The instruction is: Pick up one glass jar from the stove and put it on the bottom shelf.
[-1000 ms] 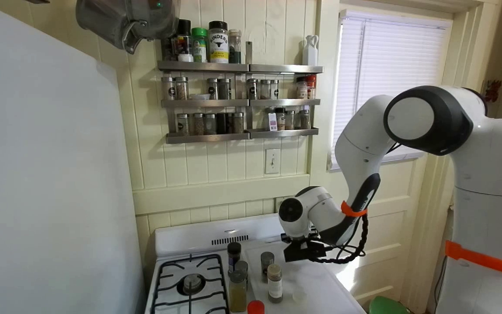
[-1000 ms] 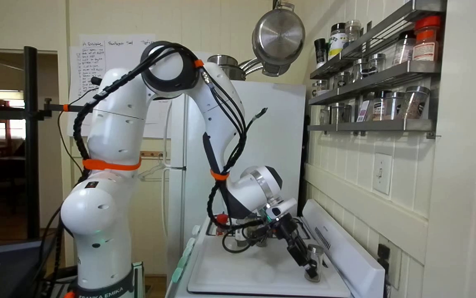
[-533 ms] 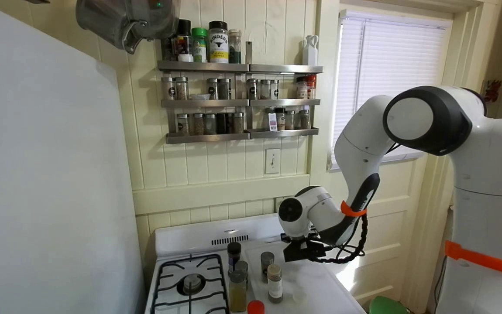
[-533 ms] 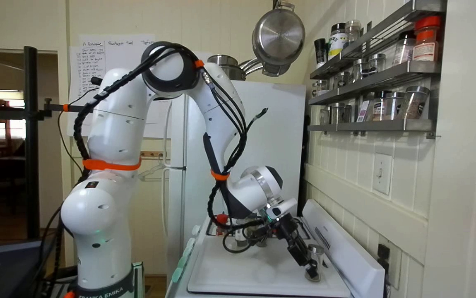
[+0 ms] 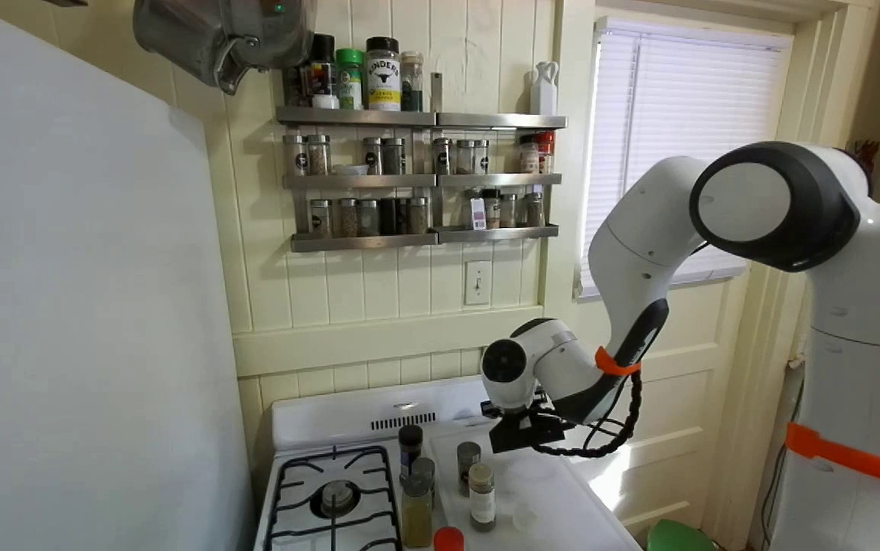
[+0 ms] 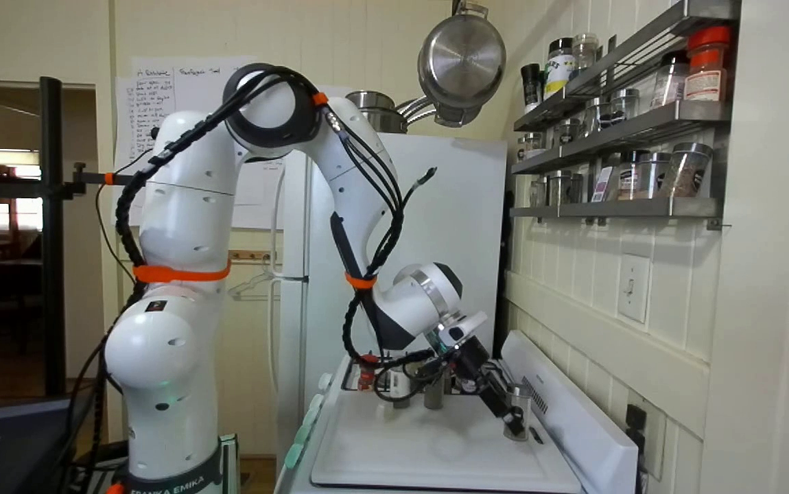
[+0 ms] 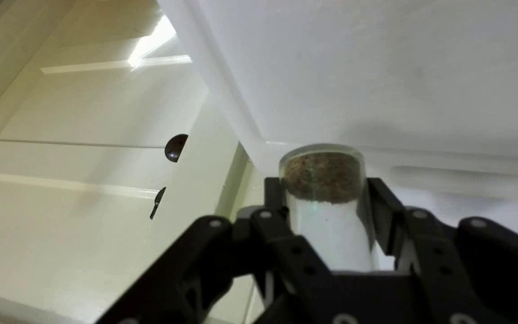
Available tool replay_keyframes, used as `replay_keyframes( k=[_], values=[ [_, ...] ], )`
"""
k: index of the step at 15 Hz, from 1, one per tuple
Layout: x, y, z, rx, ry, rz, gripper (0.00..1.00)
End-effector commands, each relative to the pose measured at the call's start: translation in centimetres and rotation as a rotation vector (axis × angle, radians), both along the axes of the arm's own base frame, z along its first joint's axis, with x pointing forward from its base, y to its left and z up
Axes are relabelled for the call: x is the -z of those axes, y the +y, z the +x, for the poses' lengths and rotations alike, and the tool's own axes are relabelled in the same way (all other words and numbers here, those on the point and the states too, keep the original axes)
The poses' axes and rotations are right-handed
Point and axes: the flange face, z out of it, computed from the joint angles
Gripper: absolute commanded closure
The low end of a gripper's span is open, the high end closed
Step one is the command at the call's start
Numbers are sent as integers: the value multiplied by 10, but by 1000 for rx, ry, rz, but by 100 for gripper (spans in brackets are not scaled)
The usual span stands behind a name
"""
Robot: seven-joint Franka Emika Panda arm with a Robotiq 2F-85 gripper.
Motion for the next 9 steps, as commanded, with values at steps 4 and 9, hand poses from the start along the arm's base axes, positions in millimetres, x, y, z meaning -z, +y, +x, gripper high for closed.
replay_keyframes(
  k=[4, 9],
  values=[
    [-67, 12, -22, -69, -31, -33, 77],
    [-124, 18, -25, -125, -26, -65, 77]
  ],
)
